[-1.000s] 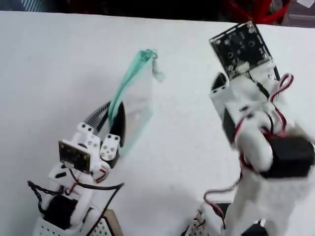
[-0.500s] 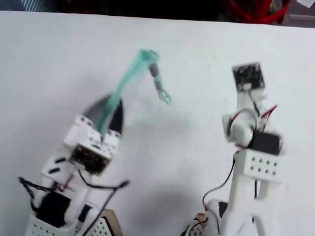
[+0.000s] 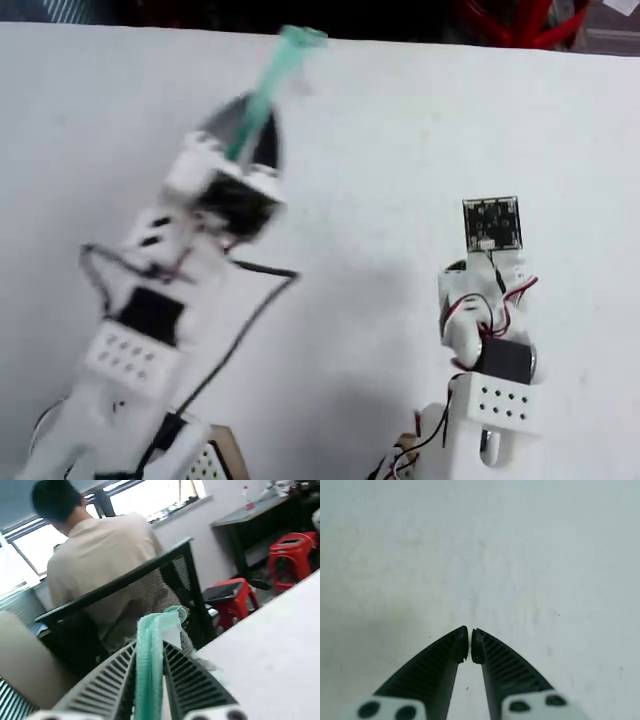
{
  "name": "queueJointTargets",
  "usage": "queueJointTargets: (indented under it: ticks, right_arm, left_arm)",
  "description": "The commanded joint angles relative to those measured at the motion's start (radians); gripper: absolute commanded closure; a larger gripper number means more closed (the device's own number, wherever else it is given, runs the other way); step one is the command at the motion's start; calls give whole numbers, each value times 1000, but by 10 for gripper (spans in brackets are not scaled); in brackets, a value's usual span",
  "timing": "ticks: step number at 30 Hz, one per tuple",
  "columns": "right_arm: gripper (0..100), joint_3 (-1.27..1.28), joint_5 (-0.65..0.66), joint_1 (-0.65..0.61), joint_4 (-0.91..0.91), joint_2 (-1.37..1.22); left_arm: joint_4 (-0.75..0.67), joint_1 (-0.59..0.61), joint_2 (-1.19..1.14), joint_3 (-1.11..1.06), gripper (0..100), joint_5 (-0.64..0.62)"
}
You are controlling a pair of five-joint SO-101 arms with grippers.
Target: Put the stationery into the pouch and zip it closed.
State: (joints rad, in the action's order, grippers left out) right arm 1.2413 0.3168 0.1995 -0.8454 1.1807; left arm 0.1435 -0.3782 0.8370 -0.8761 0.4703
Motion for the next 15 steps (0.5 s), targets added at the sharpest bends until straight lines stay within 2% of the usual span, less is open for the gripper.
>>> queueJointTargets:
  ticks: [1, 6, 9, 11, 15]
  right_arm:
    - [981, -6, 2, 16, 22, 16]
    - [981, -5, -8, 71, 27, 16]
    - [978, -5, -8, 82, 28, 16]
    - [978, -5, -8, 81, 30, 16]
    - [977, -6, -8, 82, 30, 16]
  left_arm:
    - [-118, -130, -174, 38, 976, 84]
    - [-310, -202, -476, -35, 974, 123]
    - [-347, -223, -490, -68, 958, 78]
    - [-287, -252, -444, -77, 884, 38]
    - [11, -341, -303, -52, 767, -157]
